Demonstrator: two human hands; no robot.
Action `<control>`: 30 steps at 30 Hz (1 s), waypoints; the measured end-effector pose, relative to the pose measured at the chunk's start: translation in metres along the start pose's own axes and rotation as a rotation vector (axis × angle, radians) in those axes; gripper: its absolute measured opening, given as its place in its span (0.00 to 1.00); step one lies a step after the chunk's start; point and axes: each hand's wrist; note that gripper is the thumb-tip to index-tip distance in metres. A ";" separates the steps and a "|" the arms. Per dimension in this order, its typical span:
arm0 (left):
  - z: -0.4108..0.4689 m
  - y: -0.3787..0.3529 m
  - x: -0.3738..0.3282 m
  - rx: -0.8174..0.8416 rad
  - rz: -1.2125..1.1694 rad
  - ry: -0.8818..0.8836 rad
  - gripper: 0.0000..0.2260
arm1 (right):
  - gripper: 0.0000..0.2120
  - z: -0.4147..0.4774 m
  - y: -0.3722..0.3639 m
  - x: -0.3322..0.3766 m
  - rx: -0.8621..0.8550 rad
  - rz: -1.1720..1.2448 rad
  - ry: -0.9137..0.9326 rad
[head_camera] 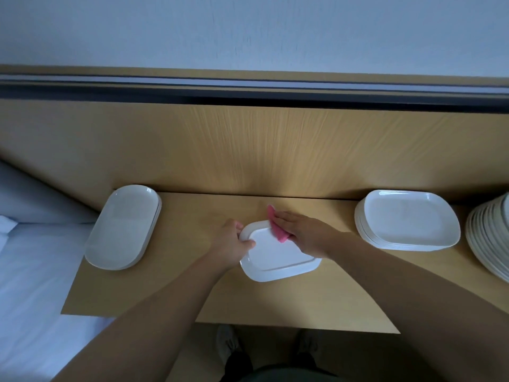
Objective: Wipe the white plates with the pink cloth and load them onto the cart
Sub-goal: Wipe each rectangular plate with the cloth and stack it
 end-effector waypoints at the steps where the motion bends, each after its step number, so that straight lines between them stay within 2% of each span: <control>1: 0.000 -0.001 0.000 -0.004 0.003 0.002 0.21 | 0.28 -0.004 0.000 -0.006 -0.003 0.014 -0.035; 6: 0.000 -0.002 -0.002 -0.009 0.020 -0.022 0.23 | 0.31 -0.024 -0.003 -0.026 -0.030 0.092 -0.140; 13: -0.008 -0.006 0.002 -0.014 -0.051 -0.095 0.18 | 0.33 -0.048 -0.024 -0.023 -0.124 0.296 -0.245; 17: -0.010 -0.011 0.010 -0.053 -0.101 -0.064 0.13 | 0.30 -0.065 -0.040 -0.018 -0.131 0.287 -0.285; 22: -0.015 -0.012 0.012 -0.044 -0.040 -0.070 0.18 | 0.28 -0.084 -0.053 -0.014 -0.129 0.256 -0.291; 25: -0.023 -0.010 0.011 0.065 0.128 -0.170 0.16 | 0.29 -0.077 -0.049 -0.019 -0.118 0.246 -0.297; 27: -0.027 -0.005 0.015 0.189 0.114 -0.218 0.15 | 0.31 -0.069 -0.043 -0.025 -0.107 0.227 -0.292; 30: -0.029 0.003 0.021 0.342 0.100 -0.222 0.32 | 0.32 -0.061 -0.036 -0.028 -0.077 0.206 -0.269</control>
Point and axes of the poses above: each hand's wrist, its own z-axis towards the middle knuckle, its own y-axis out of the back of the hand, x = y × z, and after that the axes turned 11 degrees about -y, right-handed
